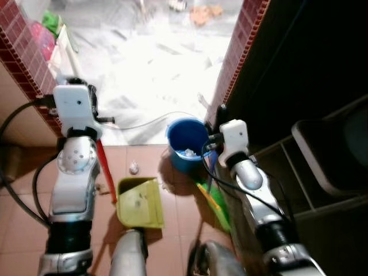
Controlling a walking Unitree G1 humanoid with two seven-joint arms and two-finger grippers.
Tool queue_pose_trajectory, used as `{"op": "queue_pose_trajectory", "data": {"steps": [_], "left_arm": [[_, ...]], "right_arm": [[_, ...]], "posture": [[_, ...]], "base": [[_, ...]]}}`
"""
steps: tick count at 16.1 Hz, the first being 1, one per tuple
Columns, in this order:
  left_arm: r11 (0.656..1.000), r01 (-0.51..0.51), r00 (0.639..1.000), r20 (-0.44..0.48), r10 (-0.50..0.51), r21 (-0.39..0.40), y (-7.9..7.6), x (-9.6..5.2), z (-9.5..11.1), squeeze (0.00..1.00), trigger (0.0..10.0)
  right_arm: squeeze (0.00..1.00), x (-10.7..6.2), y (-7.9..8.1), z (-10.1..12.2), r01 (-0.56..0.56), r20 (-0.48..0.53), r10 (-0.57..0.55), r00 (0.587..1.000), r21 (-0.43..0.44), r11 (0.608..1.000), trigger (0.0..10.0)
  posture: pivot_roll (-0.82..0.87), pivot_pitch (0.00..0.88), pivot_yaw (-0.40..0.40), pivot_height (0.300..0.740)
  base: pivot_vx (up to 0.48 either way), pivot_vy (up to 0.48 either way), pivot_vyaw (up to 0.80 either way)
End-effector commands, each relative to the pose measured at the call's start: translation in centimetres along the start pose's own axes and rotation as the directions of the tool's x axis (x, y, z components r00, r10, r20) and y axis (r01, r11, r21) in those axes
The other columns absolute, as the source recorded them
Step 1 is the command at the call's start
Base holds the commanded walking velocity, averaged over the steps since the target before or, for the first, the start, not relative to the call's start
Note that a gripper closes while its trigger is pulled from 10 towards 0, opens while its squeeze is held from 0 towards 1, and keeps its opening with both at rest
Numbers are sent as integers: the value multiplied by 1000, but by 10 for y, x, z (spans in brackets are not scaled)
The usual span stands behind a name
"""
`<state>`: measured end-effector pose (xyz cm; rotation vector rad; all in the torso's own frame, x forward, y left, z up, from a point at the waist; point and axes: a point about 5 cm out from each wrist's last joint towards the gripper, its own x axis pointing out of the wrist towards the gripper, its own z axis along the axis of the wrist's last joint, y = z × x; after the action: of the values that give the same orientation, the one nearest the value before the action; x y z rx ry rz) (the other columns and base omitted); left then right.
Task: Sweep floor
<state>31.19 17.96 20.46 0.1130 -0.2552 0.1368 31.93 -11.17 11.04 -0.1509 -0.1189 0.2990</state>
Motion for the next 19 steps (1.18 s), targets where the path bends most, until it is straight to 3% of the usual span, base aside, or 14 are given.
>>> {"op": "queue_pose_trajectory", "data": {"steps": [1,5,9,13,19], "left_arm": [[1000,-26,999,35,26,9,7,-1,5,0,10000],[1000,-14,1000,-23,14,-2,5,-4,-12,0,10000],[999,39,994,-98,-39,-3,-3,-13,-37,0,10000],[999,36,996,-78,-36,-7,-3,-23,-36,0,10000],[1000,16,1000,-17,-16,19,8,-3,-17,0,10000]], "right_arm": [[0,2,2,-1,-8,-11,8,1000,-2,1000,10000],[0,8,-11,10,70,53,-70,996,8,998,10000],[0,13,-26,10,183,44,-184,982,31,983,10000],[0,14,-26,9,193,48,-196,980,55,980,10000],[0,19,-22,15,196,63,-201,978,76,978,10000]], "posture": [[12,134,-60,740],[21,83,-44,740],[44,3,-37,740],[53,0,-36,740],[43,41,-35,740]], "base": [[0,0,0],[0,0,0],[0,0,0],[0,120,0],[0,480,0]]}}
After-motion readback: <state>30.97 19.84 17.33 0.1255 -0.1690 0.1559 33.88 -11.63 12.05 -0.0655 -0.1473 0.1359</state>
